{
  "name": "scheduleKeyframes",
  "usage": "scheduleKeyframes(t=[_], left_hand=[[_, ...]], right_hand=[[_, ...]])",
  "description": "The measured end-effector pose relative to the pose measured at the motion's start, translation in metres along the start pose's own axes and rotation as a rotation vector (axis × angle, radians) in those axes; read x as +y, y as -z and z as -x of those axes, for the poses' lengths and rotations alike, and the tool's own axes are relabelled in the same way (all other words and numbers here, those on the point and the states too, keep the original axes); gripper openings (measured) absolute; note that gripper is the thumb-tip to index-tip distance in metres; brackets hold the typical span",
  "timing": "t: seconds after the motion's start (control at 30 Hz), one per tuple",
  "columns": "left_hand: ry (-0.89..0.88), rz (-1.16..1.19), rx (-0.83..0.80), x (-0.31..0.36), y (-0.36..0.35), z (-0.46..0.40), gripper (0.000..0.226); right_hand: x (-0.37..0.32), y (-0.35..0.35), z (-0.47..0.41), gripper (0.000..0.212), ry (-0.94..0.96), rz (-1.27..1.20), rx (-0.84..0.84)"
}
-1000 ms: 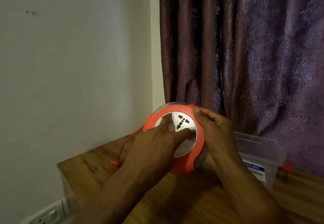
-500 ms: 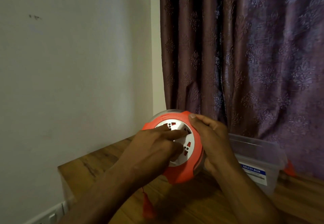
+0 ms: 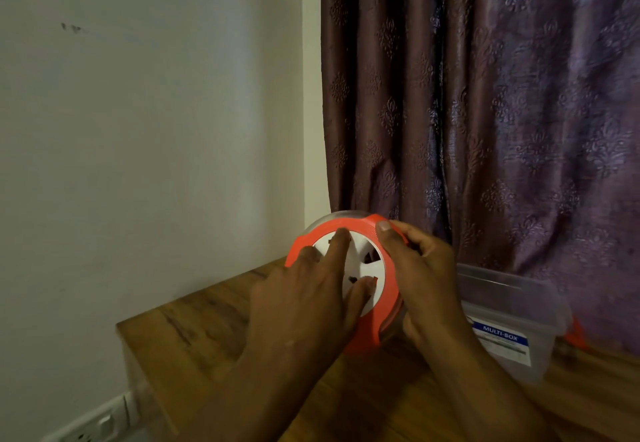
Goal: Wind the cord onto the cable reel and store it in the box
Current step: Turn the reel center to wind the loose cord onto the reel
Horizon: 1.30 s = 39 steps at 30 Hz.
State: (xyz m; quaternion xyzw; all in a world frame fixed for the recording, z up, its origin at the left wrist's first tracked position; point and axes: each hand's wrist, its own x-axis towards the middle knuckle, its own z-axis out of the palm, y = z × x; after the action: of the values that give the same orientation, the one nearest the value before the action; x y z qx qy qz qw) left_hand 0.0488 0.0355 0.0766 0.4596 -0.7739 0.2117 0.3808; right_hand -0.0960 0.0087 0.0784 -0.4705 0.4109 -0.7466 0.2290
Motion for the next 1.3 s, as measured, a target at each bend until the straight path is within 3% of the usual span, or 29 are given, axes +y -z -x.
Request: scheduleKeyframes(t=[0.27, 0.53, 0.67, 0.93, 1.03, 1.2, 1.3], left_hand=[[0.113, 0.079, -0.07, 0.01, -0.004, -0.007, 0.057], [0.003, 0.184, -0.135, 0.003, -0.003, -0.01, 0.044], [-0.085, 0.119, -0.181, -0.001, -0.007, -0.008, 0.052], [-0.197, -0.008, -0.183, -0.008, -0.01, -0.007, 0.088], [-0.249, 0.005, -0.154, -0.009, -0.007, -0.011, 0.076], [-0.377, -0.024, -0.158, -0.01, 0.0, -0.016, 0.037], [-0.44, 0.016, -0.147, -0.01, 0.005, -0.019, 0.028]], right_hand=[[0.0, -0.002, 0.002, 0.007, -0.001, -0.036, 0.038], [-0.003, 0.002, 0.0, 0.012, -0.01, -0.038, 0.041], [-0.002, 0.003, -0.001, 0.011, -0.011, -0.028, 0.037], [-0.003, 0.004, -0.005, 0.01, -0.035, -0.05, 0.025], [-0.003, 0.004, -0.004, 0.011, -0.052, -0.064, -0.006], [-0.003, 0.006, -0.004, 0.01, -0.045, -0.057, -0.039], [-0.003, 0.005, -0.004, 0.013, -0.046, -0.07, -0.04]])
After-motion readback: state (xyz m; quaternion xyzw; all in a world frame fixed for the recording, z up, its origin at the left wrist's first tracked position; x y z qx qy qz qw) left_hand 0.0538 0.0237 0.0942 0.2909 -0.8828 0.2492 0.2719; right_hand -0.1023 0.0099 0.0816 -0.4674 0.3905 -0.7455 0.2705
